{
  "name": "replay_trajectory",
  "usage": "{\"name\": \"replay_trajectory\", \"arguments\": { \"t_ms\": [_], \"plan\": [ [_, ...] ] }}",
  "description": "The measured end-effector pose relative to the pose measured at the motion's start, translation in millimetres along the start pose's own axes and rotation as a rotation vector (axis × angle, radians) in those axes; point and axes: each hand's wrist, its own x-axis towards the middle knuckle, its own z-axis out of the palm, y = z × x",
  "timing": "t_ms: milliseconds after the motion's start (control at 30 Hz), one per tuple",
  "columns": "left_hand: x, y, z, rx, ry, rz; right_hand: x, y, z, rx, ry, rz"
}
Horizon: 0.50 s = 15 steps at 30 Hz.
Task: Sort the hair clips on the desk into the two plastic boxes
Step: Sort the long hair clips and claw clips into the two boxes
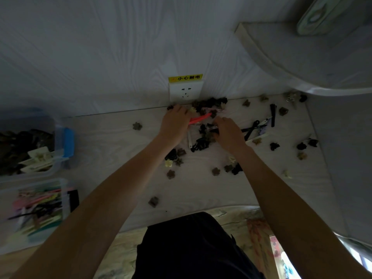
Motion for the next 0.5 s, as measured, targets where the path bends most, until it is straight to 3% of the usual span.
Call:
{"name": "replay_trajectory", "arguments": {
  "t_ms": [267, 500],
  "plan": [
    [4, -11, 3, 0.051, 0.096, 0.063, -6, -7, 0, -0.031, -0.023, 0.026],
    [1, -13, 4, -0.021, -0.011, -0.046, -19, -5, -6, -0.08, 0.172, -0.048]
  ]
}}
